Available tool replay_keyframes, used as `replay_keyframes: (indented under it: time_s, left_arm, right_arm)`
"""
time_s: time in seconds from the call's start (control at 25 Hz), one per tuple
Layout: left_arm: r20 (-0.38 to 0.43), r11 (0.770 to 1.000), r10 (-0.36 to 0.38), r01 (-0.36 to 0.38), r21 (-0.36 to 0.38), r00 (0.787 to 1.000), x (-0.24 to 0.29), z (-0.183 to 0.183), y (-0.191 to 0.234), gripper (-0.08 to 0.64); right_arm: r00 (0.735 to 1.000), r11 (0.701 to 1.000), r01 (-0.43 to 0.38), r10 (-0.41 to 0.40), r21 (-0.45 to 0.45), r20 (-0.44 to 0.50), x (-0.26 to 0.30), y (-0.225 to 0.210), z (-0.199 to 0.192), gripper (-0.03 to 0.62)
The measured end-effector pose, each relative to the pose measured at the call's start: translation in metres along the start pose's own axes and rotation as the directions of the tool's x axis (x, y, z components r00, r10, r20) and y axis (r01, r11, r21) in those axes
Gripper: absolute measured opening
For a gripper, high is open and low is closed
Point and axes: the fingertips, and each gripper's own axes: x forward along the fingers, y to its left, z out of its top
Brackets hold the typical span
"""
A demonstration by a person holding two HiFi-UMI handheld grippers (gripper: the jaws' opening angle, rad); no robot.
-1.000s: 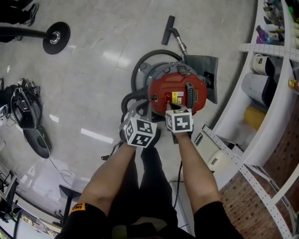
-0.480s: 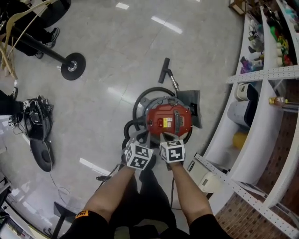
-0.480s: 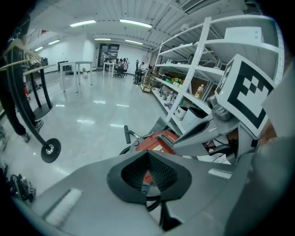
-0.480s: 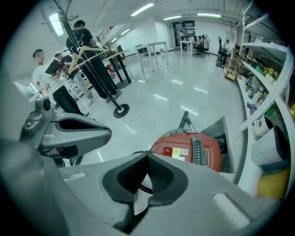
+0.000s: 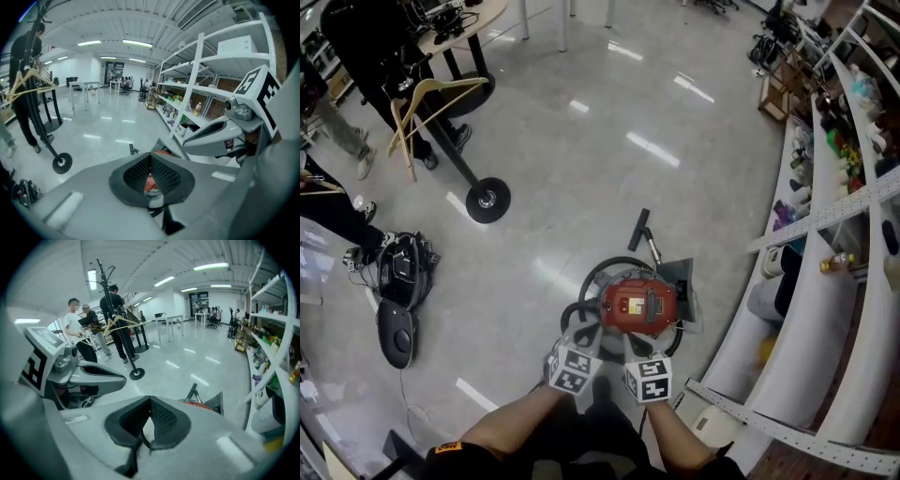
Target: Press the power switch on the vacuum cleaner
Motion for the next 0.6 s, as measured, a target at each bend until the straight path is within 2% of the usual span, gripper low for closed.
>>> replay_keyframes:
  time_s: [0.16,0.28,0.44,0.6]
  left_arm:
    - [0.026,0.996,0.053,-0.051,-0.071,0.998,-0.051,-0.005,-0.010,0.017]
    - [0.055,0.992,0.074,-0.068,-0.105,0.996,-0.080,-0.007,-0.028,0.017]
    - [0.125,0.992,0.095,-0.084,-0.095,0.988,-0.107,0.006,-0.054,0.017]
    - [0.200,0.991,0.118,-0.103,-0.083,0.973,-0.129,0.025,-0.072,0.017]
  right_arm:
    - [0.996,0.997,-0.013,0.019,-0.071,0.082,-0.047,0.025,0.015,-0.008]
    - [0.992,0.996,-0.026,0.037,-0.089,0.123,-0.077,0.039,0.019,-0.008]
    - [0.982,0.994,-0.029,0.047,-0.102,0.182,-0.110,0.044,0.017,-0.008]
    - [0.968,0.989,-0.065,0.094,-0.131,0.233,-0.136,0.054,0.020,-0.008]
